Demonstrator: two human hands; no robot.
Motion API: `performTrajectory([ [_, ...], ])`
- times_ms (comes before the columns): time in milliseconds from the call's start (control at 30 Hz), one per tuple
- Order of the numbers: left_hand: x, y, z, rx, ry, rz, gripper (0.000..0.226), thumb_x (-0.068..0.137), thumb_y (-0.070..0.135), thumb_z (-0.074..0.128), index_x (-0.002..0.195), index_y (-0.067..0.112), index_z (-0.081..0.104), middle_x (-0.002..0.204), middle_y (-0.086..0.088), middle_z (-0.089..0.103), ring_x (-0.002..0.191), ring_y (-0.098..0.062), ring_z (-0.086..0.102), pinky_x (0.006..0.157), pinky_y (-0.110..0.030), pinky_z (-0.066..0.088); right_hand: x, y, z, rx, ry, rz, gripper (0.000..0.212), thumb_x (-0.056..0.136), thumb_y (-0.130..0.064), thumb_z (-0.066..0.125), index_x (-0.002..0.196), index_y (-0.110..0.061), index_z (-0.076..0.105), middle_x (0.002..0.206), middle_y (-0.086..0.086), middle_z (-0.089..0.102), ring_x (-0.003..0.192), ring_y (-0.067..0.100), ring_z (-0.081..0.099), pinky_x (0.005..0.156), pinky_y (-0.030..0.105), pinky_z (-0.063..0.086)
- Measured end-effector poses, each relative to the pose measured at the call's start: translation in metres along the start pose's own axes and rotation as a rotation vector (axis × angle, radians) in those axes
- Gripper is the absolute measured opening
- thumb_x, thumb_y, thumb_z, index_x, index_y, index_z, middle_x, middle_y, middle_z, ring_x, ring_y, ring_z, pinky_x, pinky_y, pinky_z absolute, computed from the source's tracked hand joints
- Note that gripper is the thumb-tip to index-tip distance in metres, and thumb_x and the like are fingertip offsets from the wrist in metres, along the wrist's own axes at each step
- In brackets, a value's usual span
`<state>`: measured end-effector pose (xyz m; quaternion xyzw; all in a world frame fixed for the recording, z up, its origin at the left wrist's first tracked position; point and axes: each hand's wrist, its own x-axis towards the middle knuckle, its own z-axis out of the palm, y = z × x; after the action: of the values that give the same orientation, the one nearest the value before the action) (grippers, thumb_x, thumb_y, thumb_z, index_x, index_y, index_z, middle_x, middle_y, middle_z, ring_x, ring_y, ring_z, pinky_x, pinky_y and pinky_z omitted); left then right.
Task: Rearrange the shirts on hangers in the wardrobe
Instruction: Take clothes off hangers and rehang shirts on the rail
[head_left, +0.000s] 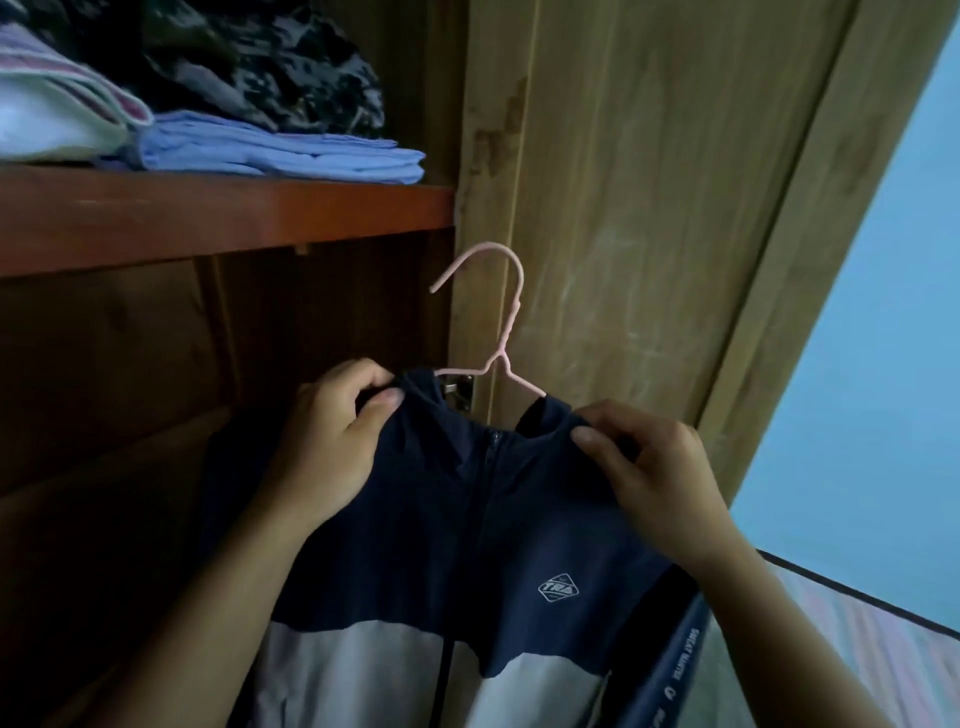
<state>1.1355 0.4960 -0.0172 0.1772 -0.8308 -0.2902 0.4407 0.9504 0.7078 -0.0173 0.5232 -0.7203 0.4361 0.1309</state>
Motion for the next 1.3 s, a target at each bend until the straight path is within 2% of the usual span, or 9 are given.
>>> performTrajectory([
  [133,0.006,0.026,0.04,-0.144,-0.072,0.003,0.018,0.097,0.015,0.056,0.083,0.022,0.066,0.081,0.005,0.065,0.078,-0.01,0.062,0.071,-0.036,0.049,-0.022,0.009,-0.043,-0.018,0.048,0.097,0.01,0.094,-0.019,0.065,0.089,-0.026,0.071,0.079,-0.01,0.071,0.074,0.008,0.065,0.073,0.034,0.051],
  [267,0.011,0.053,0.092,-0.276,-0.177,-0.002,0.019,0.096,0.016,0.059,0.082,0.025,0.068,0.079,0.005,0.068,0.079,-0.014,0.066,0.074,-0.044,0.052,-0.045,0.029,-0.093,-0.094,0.119,0.157,0.02,0.092,-0.016,0.067,0.084,-0.033,0.07,0.073,-0.017,0.068,0.068,0.0,0.062,0.065,0.019,0.046],
  [433,0.014,0.095,0.159,-0.394,-0.25,-0.008,0.019,0.092,0.012,0.065,0.082,0.026,0.072,0.079,0.008,0.072,0.077,-0.005,0.067,0.071,-0.029,0.052,-0.079,0.057,-0.147,-0.146,0.209,0.289,0.014,0.09,-0.024,0.068,0.087,-0.037,0.071,0.068,-0.007,0.069,0.063,0.015,0.063,0.066,0.034,0.048],
  [633,0.01,0.147,0.231,-0.466,-0.342,0.019,0.016,0.089,0.014,0.068,0.083,0.027,0.074,0.079,0.014,0.073,0.077,0.0,0.067,0.063,-0.007,0.046,-0.12,0.091,-0.21,-0.216,0.285,0.384,0.016,0.09,-0.022,0.069,0.087,-0.037,0.07,0.067,-0.007,0.069,0.059,0.017,0.061,0.063,0.036,0.048],
  [767,0.005,0.182,0.271,-0.519,-0.4,0.069,0.015,0.09,0.014,0.068,0.085,0.027,0.075,0.08,0.014,0.073,0.078,-0.002,0.068,0.065,-0.008,0.047,-0.142,0.108,-0.25,-0.344,0.271,0.41,0.018,0.092,-0.019,0.066,0.088,-0.036,0.066,0.065,-0.005,0.066,0.056,0.014,0.054,0.062,0.032,0.046],
  [967,-0.008,0.219,0.326,-0.57,-0.485,0.115,0.015,0.088,0.015,0.071,0.083,0.028,0.075,0.078,0.014,0.073,0.077,-0.002,0.069,0.069,-0.018,0.051,-0.18,0.115,-0.292,-0.515,0.236,0.542,0.013,0.095,-0.019,0.06,0.09,-0.03,0.065,0.068,-0.006,0.062,0.068,0.013,0.056,0.069,0.032,0.046],
  [1167,-0.015,0.252,0.363,-0.651,-0.612,0.231,0.012,0.087,0.019,0.072,0.082,0.029,0.076,0.076,0.017,0.073,0.074,0.0,0.068,0.066,-0.008,0.048,-0.216,0.093,-0.313,-0.672,0.333,0.677,0.012,0.094,-0.021,0.061,0.09,-0.031,0.065,0.069,-0.004,0.064,0.07,0.011,0.058,0.067,0.026,0.043],
  [1233,-0.018,0.26,0.37,-0.672,-0.665,0.281,0.011,0.087,0.019,0.072,0.083,0.028,0.076,0.075,0.017,0.072,0.074,0.0,0.068,0.066,-0.008,0.048,-0.228,0.08,-0.312,-0.694,0.374,0.735,0.014,0.094,-0.021,0.062,0.089,-0.033,0.065,0.072,-0.008,0.065,0.073,0.008,0.058,0.069,0.028,0.045],
  [1300,-0.023,0.265,0.373,-0.702,-0.731,0.315,0.011,0.087,0.019,0.072,0.083,0.028,0.076,0.075,0.018,0.072,0.074,0.0,0.068,0.066,-0.008,0.049,-0.239,0.063,-0.308,-0.722,0.409,0.777,0.024,0.094,-0.02,0.062,0.084,-0.041,0.06,0.073,-0.017,0.064,0.074,0.003,0.058,0.068,0.022,0.043],
])
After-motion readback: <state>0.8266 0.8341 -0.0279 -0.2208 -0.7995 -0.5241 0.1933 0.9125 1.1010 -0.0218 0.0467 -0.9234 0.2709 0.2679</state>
